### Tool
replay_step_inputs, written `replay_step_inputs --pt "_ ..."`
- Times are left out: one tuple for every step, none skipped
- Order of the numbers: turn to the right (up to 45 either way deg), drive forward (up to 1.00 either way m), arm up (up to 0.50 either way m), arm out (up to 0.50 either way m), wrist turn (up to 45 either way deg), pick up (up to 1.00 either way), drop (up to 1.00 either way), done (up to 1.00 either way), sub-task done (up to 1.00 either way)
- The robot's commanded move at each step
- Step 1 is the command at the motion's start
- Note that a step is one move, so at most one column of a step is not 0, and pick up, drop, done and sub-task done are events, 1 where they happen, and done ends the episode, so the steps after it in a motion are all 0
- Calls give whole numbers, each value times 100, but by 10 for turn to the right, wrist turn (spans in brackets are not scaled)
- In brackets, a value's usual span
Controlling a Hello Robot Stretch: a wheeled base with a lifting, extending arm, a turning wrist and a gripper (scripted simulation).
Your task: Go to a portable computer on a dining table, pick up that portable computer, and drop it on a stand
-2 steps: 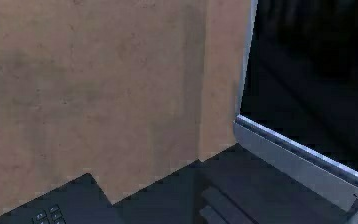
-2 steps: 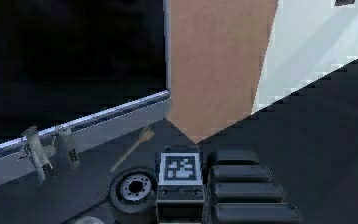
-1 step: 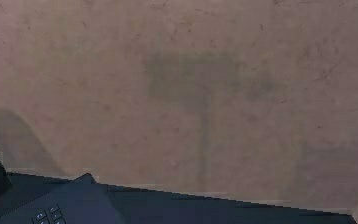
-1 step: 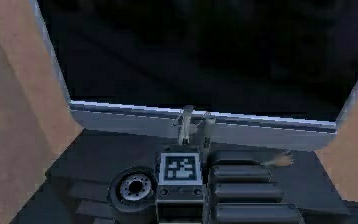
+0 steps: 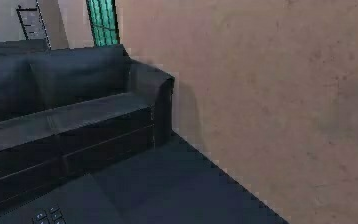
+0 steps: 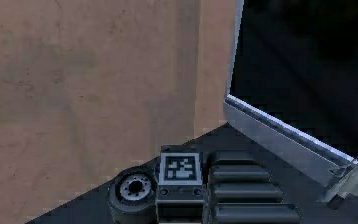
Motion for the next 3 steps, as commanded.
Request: replay_step_inputs --pt "-450 0 0 0 0 0 0 0 0" --pt "-180 0 0 0 0 0 0 0 0" --pt "450 0 0 0 0 0 0 0 0"
